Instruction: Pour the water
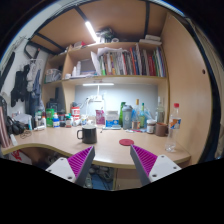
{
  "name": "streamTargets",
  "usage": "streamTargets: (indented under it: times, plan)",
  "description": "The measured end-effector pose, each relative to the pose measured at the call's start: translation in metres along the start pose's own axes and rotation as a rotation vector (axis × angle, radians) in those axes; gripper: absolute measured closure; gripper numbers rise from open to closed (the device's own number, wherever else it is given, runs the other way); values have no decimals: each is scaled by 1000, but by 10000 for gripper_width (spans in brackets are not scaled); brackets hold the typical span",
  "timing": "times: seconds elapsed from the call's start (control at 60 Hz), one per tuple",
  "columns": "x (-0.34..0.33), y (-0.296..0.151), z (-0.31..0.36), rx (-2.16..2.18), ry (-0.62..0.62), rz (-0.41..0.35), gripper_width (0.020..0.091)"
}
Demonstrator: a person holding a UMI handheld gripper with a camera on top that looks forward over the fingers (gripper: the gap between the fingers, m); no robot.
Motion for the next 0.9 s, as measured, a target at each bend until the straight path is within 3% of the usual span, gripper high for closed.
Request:
streamTargets:
  times: [0.25, 0.633, 0.783, 0.9]
  plan:
    - [28, -1, -60, -22, 111, -13, 319]
    - [98, -30, -246, 20, 353, -106, 320]
    - [139, -40, -287, 61, 362, -101, 318]
    - [173, -35, -304, 78, 328, -54, 320]
Point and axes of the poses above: the point between the fingertips, and its own axes, seen from behind it with the camera up: z to the left, y down, x forward, the way the camera looks, the point moved 9 cm from there along -x, backward, against the way the camera looks, and after that the axes turned 10 degrees about z, right-handed, at the moved point
